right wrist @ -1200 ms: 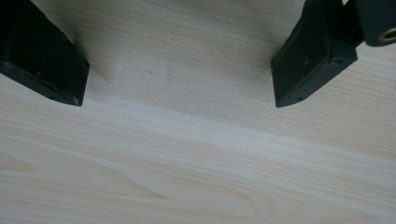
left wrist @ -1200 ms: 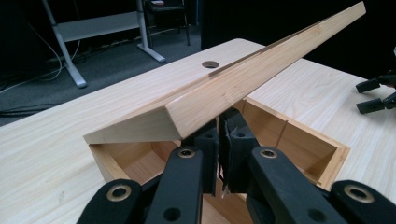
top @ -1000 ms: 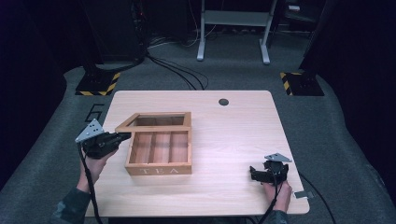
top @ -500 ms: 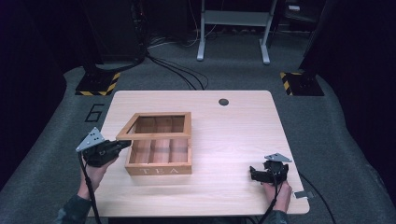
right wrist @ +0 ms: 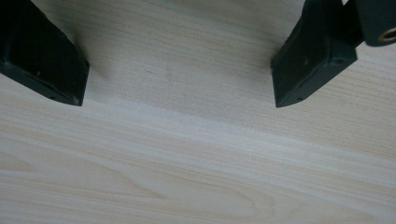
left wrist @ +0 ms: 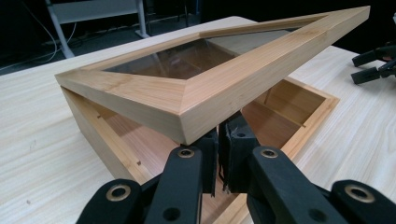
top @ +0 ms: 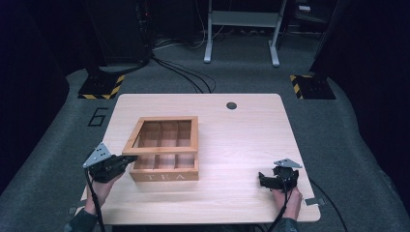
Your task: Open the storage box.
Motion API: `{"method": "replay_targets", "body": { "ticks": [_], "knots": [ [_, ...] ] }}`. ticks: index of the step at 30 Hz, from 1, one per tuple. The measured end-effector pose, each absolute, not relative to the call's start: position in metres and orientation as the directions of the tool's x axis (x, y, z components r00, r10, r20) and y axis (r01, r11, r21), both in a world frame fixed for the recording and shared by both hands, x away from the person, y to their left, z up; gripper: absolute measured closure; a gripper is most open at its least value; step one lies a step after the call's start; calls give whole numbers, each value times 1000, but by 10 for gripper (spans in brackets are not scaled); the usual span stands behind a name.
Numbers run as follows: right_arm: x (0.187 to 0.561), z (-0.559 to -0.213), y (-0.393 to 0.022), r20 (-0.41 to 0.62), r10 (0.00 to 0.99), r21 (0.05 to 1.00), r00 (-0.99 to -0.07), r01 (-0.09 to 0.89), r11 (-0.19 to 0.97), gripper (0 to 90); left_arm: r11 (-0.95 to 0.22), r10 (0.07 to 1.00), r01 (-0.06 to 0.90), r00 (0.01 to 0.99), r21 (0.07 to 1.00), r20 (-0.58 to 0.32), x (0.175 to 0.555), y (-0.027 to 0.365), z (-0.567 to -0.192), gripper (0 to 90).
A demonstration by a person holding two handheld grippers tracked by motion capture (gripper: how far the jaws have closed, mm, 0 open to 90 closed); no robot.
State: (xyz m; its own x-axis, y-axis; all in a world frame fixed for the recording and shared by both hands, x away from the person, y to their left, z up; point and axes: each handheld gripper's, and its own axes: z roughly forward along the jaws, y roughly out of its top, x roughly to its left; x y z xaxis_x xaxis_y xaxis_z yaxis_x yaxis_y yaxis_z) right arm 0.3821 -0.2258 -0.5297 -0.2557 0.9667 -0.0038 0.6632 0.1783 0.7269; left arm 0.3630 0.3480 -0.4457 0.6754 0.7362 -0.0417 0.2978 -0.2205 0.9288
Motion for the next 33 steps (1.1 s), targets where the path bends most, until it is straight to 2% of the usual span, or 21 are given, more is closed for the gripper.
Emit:
{"method": "replay_targets", "body": {
  "ticks": [19, 33],
  "knots": [
    [382, -530, -226, 0, 967, 725, -254, 666, 175, 36, -195, 755, 365, 648, 910, -98, 356, 347, -488, 855],
    [382, -530, -226, -5, 967, 726, -256, 664, 179, 36, -190, 760, 373, 642, 908, -105, 355, 350, -487, 854]
  ]
}}
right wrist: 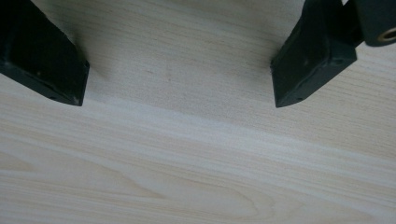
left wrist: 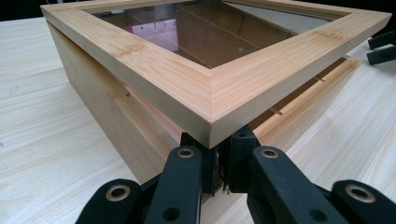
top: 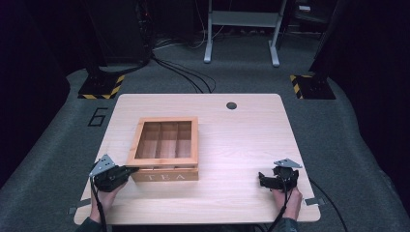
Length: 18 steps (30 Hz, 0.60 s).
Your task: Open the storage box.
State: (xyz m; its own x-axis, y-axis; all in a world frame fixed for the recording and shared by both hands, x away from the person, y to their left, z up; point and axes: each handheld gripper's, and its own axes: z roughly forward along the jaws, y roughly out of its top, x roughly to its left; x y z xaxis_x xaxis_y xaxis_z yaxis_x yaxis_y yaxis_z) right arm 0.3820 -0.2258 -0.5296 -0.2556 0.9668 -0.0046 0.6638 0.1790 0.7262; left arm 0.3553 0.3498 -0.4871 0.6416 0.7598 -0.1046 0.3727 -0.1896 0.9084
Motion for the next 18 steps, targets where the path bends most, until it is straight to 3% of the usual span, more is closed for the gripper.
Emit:
{"method": "replay_targets", "body": {
  "ticks": [18],
  "knots": [
    [382, -530, -226, -1, 967, 725, -255, 665, 176, 37, -172, 772, 381, 624, 908, -116, 340, 366, -484, 824]
  ]
}}
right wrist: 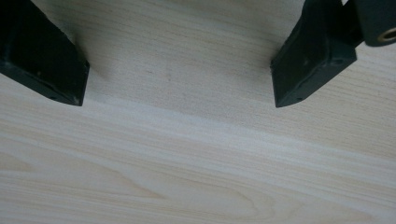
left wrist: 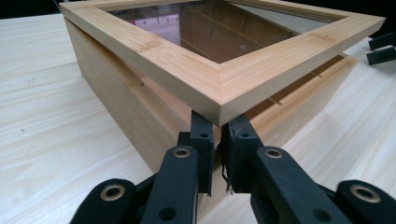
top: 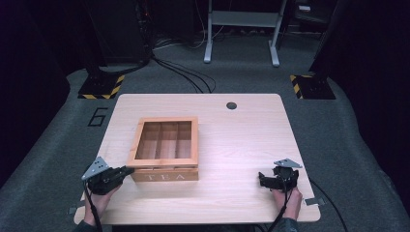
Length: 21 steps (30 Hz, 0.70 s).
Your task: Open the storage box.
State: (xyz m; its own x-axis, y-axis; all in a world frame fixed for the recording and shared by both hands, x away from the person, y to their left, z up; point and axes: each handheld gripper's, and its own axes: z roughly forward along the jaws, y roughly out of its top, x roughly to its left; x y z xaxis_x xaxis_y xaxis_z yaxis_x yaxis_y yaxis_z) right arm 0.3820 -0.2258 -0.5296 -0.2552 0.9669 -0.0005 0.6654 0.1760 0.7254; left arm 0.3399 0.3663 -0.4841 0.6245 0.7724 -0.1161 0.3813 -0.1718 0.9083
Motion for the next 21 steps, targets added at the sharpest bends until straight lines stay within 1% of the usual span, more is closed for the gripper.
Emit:
{"method": "replay_targets", "body": {
  "ticks": [3, 5, 7, 8, 10, 14, 17, 19, 21],
  "knots": [
    [382, -530, -226, -2, 967, 726, -256, 664, 178, 37, -171, 775, 383, 621, 908, -116, 332, 372, -486, 781],
    [382, -530, -226, -3, 967, 727, -256, 664, 178, 37, -183, 775, 394, 621, 901, -114, 326, 375, -490, 708],
    [382, -530, -226, -4, 967, 726, -256, 664, 179, 39, -182, 778, 412, 616, 893, -126, 322, 379, -496, 676],
    [382, -530, -226, -6, 966, 728, -259, 661, 182, 39, -184, 785, 420, 608, 889, -124, 321, 380, -499, 644],
    [382, -530, -226, -4, 967, 726, -256, 664, 179, 39, -185, 785, 460, 601, 868, -151, 321, 385, -507, 585],
    [382, -530, -226, -8, 966, 728, -260, 661, 184, 39, -211, 796, 537, 579, 816, -175, 323, 389, -523, 450],
    [382, -530, -226, -8, 966, 728, -260, 660, 183, 39, -254, 809, 569, 568, 782, -151, 326, 389, -530, 361],
    [382, -530, -226, -8, 966, 729, -259, 660, 183, 39, -281, 804, 567, 580, 774, -132, 328, 389, -530, 345],
    [382, -530, -226, -8, 966, 728, -259, 660, 184, 39, -281, 813, 568, 569, 773, -122, 330, 387, -530, 308]
  ]
}}
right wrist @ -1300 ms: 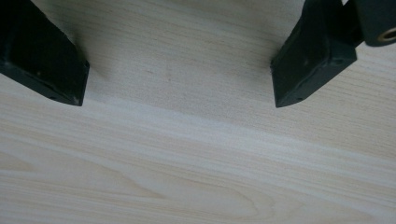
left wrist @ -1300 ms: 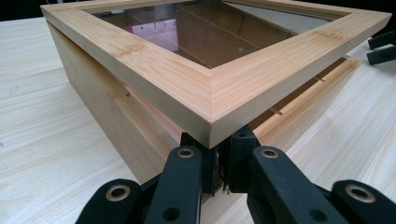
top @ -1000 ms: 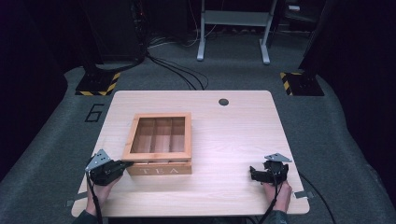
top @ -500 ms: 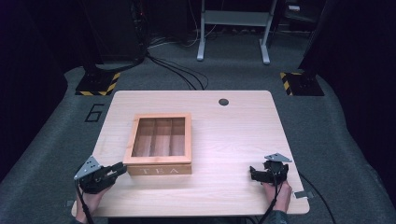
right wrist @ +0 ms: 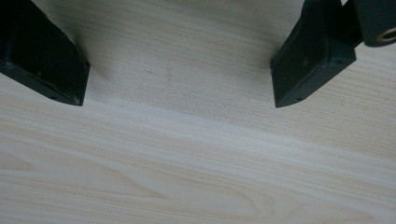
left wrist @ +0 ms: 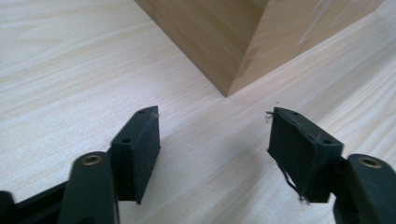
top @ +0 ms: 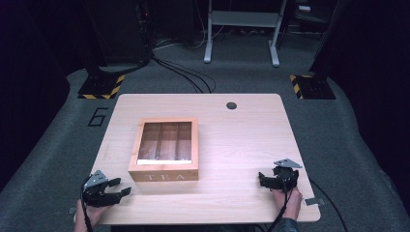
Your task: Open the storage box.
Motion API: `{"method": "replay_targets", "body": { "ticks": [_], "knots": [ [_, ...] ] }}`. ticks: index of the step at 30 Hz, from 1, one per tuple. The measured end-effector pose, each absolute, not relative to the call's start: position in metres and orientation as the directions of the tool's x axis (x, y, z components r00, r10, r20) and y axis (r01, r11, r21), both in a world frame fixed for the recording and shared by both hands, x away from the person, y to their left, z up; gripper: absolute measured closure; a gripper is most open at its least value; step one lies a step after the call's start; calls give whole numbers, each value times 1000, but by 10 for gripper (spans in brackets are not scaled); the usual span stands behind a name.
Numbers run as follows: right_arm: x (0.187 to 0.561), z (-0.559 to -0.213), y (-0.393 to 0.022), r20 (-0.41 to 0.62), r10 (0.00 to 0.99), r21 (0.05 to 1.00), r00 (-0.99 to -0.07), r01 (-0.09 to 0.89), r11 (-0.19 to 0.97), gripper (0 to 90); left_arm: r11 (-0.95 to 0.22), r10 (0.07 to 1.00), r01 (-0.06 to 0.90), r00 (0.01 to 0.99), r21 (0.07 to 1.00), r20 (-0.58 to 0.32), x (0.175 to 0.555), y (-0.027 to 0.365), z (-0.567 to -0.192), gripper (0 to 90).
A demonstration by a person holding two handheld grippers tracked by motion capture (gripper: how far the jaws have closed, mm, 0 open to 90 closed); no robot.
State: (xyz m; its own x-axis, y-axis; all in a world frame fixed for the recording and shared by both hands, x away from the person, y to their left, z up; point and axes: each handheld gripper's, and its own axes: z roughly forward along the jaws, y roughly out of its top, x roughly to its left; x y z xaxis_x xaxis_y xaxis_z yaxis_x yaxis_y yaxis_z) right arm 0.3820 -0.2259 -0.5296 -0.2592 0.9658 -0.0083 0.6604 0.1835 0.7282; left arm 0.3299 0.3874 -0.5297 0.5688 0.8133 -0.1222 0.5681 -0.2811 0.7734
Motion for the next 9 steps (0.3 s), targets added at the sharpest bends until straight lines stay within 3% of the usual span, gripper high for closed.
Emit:
{"method": "replay_targets", "body": {
  "ticks": [9],
  "knots": [
    [382, -530, -226, -2, 966, 727, -257, 663, 178, 42, -317, 809, 562, 581, 764, -92, 332, 383, -530, 181]
  ]
}}
